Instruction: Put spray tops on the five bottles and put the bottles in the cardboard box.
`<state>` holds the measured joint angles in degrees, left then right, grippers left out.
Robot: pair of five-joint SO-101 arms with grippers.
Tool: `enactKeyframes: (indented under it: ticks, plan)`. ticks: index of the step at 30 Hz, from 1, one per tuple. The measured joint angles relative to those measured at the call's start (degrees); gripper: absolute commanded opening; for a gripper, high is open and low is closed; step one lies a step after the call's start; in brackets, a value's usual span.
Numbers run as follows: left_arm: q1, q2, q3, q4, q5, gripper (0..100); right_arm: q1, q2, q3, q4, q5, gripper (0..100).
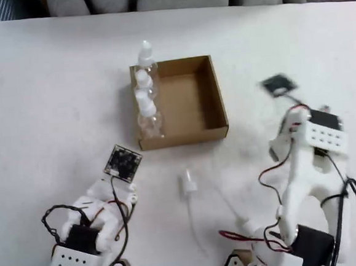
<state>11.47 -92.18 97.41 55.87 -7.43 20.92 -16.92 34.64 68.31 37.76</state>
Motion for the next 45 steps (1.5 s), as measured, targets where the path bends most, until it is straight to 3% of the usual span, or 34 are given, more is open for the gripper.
enactKeyframes:
  ticks: [5, 11, 19, 25, 29, 36, 45]
  plan:
    - [0.0, 0.0, 0.0, 0.0, 0.0, 2, 7.56, 1.85, 0.0, 0.44, -4.48, 5.0]
    - [0.0, 0.0, 0.0, 0.0, 0.0, 2, 9.05, 8.18, 0.0, 0.7, -1.05, 25.8]
    - [0.0, 0.0, 0.0, 0.0, 0.0, 2, 9.05, 8.26, -0.53, 2.02, 4.31, 25.4]
    - [0.0, 0.0, 0.0, -0.18, 0.18, 2, 10.37, -4.31, 0.79, 7.47, 5.01, 24.9]
    - [0.0, 0.0, -3.25, -0.09, 2.99, 3, 10.64, -13.45, 9.41, 8.44, 4.04, 18.1]
    - [5.89, 0.0, -13.8, 7.47, 4.66, 2, 7.12, -24.7, 25.05, 1.49, -0.09, 5.7]
    - [12.4, -0.09, -23.21, 8.09, 12.04, 2, 4.13, -25.14, 34.02, -6.07, -3.34, 3.9]
